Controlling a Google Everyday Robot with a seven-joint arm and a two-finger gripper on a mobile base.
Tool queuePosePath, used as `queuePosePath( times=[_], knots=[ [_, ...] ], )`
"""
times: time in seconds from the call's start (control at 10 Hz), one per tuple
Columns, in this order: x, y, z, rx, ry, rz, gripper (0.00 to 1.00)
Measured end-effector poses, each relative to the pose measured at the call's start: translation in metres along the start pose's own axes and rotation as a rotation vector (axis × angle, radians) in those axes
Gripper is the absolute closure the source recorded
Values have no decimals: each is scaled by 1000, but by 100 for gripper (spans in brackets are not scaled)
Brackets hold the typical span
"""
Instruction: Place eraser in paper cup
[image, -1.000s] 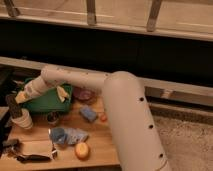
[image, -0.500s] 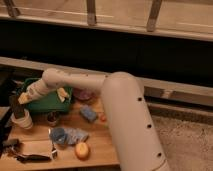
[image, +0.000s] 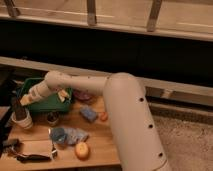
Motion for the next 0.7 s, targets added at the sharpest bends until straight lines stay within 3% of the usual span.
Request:
queuePosePath(
  times=[0.7],
  knots=[
    [6, 6, -2, -14, -10, -6, 26]
  ],
)
